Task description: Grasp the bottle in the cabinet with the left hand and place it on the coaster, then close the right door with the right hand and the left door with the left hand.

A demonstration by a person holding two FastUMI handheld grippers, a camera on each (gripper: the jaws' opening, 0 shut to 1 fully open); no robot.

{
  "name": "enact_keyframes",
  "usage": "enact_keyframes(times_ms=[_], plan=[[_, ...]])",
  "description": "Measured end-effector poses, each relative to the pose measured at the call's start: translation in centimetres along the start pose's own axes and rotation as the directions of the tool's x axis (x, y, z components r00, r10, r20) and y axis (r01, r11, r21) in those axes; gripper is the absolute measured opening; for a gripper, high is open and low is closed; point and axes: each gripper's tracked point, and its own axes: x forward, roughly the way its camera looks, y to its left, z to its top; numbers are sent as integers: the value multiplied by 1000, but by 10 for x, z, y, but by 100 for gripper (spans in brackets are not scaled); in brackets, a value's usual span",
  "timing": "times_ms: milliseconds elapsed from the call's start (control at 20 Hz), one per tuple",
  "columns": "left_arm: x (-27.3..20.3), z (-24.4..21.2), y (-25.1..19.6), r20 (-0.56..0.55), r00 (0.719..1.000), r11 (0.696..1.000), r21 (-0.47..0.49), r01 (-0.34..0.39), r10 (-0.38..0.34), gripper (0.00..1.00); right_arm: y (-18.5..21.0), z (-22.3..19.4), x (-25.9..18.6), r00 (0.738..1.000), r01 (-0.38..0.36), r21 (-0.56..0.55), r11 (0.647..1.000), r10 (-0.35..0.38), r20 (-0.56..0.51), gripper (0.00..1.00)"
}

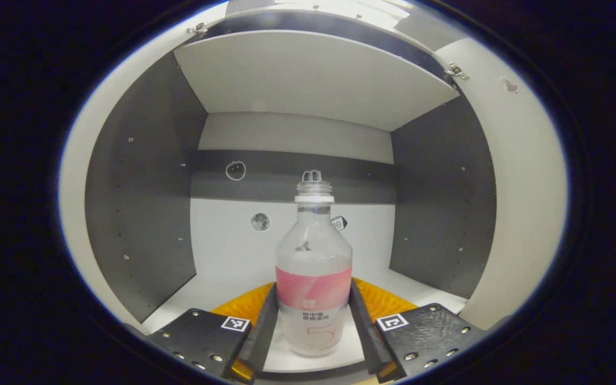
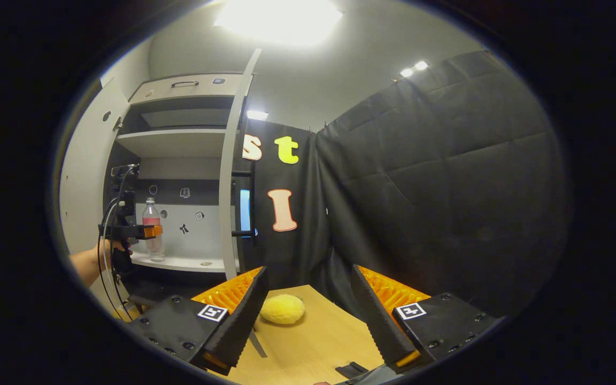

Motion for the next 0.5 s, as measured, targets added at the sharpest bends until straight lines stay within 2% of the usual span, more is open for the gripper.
enact_keyframes(times_ms=[500], plan=[[-86,-2,-24,15,1000,1000,8,6,-6,70,-13,5,-16,994,-110,19,994,110,5,93]])
